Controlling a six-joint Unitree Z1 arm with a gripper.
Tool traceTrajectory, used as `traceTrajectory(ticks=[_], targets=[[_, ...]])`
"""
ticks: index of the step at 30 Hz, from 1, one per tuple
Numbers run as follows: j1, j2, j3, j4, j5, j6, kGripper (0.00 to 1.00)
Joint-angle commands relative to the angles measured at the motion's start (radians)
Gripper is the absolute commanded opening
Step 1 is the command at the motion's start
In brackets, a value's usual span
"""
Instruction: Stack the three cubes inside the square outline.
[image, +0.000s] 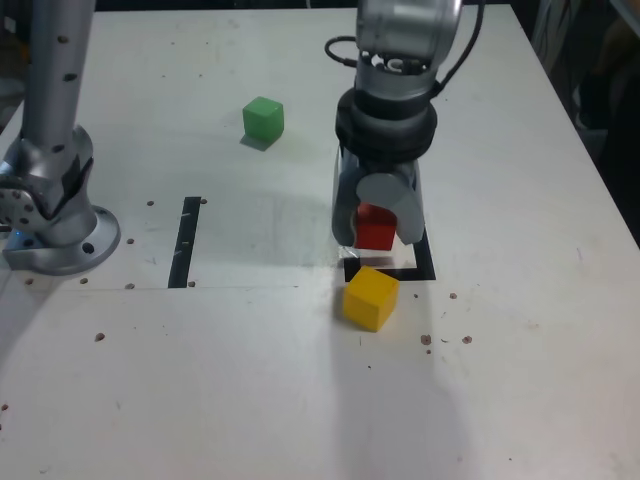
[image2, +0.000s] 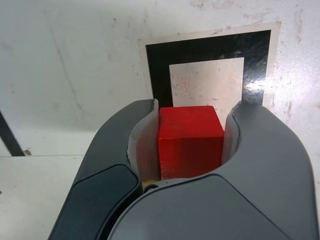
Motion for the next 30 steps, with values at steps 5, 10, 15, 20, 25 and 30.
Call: traceTrajectory(ticks=[5,10,15,20,25,30], targets=[[0.012,0.016,0.017,-0.041,-0.007,0.002,0.15],[0.018,0.034,0.024,-0.056,-0.007,0.003,0.16],[0.028,0.048,0.031,-0.060,-0.003,0.005,0.21],[0.031,0.050,0.027,-0.055,-0.001,0.010,0.35],[0.035,0.054,0.030,-0.064,-0.002,0.022,0.64],[0.036,0.050,0.037,-0.082,-0.002,0.029,0.93]])
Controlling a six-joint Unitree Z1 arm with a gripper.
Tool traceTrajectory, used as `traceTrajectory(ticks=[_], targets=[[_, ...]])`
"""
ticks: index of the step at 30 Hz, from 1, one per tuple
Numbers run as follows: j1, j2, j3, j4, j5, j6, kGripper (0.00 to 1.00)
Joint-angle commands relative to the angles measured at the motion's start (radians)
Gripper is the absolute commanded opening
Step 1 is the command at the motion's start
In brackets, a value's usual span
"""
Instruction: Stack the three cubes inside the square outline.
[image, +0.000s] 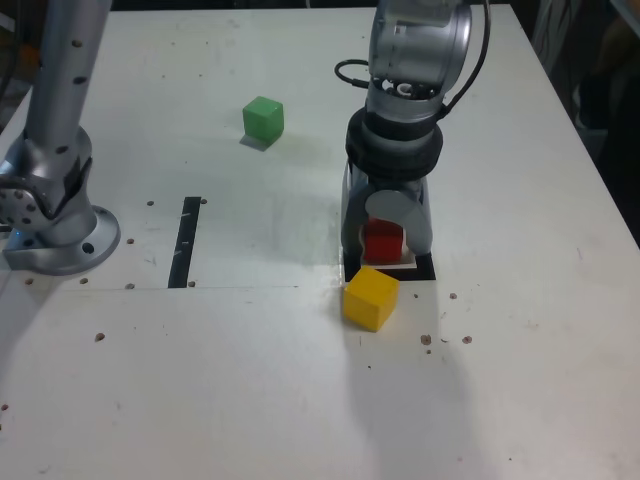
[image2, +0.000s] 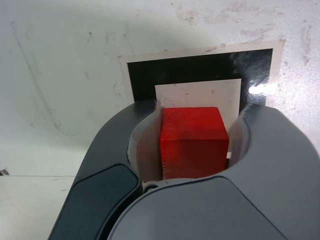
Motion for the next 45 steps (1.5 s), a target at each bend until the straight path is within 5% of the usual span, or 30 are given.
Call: traceTrajectory(ticks=[1,14,26,45], targets=[[0.002,-0.006,0.002,-0.002,0.001,0.002,0.96],[-0.050,-0.152,-0.012,0.080,0.004,0.035,1.00],[-0.227,-0.140,-0.123,0.259,0.014,0.179,0.99],[-0.254,0.005,-0.082,0.170,0.000,0.227,0.85]])
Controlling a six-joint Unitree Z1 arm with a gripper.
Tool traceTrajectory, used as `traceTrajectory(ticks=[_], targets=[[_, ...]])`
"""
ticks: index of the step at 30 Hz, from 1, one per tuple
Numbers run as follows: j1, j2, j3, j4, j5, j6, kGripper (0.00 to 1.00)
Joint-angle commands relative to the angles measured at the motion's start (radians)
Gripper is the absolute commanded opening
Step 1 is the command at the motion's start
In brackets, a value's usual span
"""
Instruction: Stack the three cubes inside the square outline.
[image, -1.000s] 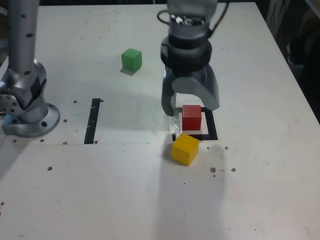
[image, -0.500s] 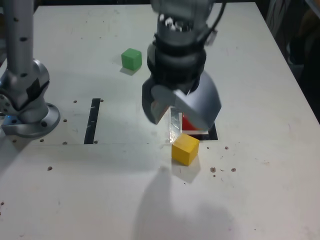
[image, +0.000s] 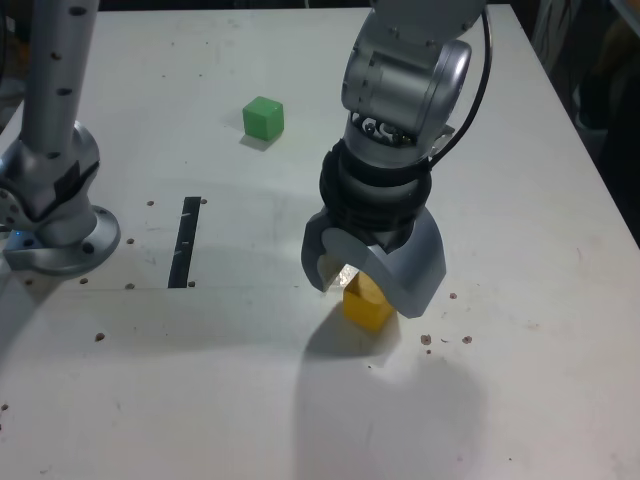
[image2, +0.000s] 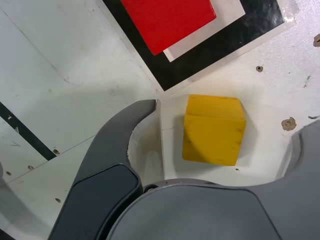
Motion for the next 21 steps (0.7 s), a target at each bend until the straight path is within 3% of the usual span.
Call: traceTrajectory(ticks=[1,7,15,21], targets=[[0.000,0.010,0.000,0.014,-0.007,-0.002,0.82],[-0.004,0.018,-0.005,0.011,-0.020,-0.002,0.64],[-0.007,0.027,-0.008,-0.018,-0.036,0.004,0.59],[-0.008,0.053,-0.018,-0.024,-0.063,0.004,0.46]])
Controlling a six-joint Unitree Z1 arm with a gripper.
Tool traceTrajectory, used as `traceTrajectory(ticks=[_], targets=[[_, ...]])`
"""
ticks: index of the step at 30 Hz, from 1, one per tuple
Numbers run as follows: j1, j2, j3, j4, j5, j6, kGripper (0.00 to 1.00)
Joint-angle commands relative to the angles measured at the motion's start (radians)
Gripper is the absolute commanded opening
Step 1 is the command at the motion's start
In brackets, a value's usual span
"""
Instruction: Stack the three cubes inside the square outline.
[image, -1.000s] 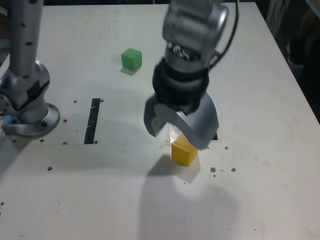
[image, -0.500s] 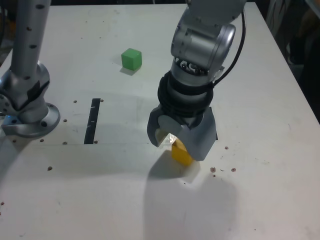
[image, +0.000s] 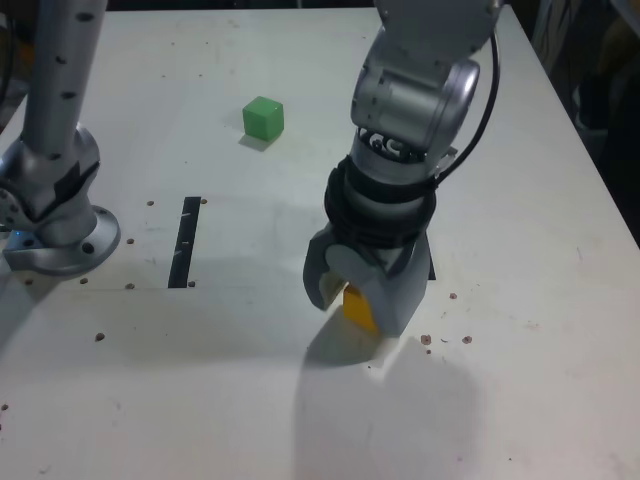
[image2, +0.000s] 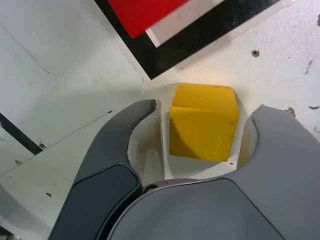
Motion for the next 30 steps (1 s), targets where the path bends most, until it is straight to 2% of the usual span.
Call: traceTrajectory(ticks=[1,6,11,18,23,30], targets=[[-0.002,0.020,-0.009,-0.006,-0.012,0.002,0.43],[-0.002,0.028,-0.016,-0.017,-0.034,-0.001,0.27],[-0.002,0.006,-0.014,-0.018,-0.040,-0.005,0.13],[-0.002,-0.039,-0.022,-0.004,0.007,-0.025,0.12],[0.004,-0.139,-0.042,0.056,0.048,-0.076,0.12],[0.064,-0.200,-0.073,0.141,0.023,-0.287,0.12]])
